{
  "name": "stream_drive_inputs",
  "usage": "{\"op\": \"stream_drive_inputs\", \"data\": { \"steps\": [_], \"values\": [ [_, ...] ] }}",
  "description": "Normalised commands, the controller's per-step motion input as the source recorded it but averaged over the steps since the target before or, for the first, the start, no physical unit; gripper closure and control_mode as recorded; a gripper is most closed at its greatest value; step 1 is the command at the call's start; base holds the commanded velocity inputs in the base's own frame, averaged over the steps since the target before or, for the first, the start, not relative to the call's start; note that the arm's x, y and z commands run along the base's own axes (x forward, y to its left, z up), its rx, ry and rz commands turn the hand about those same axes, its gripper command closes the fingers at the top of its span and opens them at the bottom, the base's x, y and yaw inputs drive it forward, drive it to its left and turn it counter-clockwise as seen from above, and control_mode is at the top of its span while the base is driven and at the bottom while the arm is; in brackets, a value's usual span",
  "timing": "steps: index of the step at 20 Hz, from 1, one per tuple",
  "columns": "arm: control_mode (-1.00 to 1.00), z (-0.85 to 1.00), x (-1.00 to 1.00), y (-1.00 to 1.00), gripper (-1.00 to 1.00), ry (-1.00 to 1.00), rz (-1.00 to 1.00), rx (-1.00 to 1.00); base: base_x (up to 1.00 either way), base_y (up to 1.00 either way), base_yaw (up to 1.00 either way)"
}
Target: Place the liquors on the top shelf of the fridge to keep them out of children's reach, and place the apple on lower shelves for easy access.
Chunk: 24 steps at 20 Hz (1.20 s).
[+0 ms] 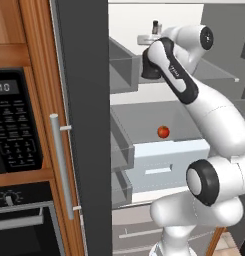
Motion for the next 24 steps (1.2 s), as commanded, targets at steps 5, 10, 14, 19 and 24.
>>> {"op": "stream_drive_inputs", "data": {
  "steps": [5,10,14,19,24],
  "values": [
    [-1.00,-0.28,0.46,0.01,1.00,-0.01,0.07,0.00,0.00,0.00,0.00],
    [-1.00,-0.19,0.42,0.06,1.00,-0.03,0.05,0.00,0.00,0.00,0.00],
    [-1.00,-0.06,0.39,0.17,1.00,-0.10,0.03,0.00,0.00,0.00,0.00],
    [-1.00,0.03,0.17,0.10,1.00,-0.21,0.01,0.00,0.00,0.00,0.00],
    [-1.00,0.07,0.16,0.05,1.00,-0.21,0.00,0.00,0.00,0.00,0.00]
  ]
}}
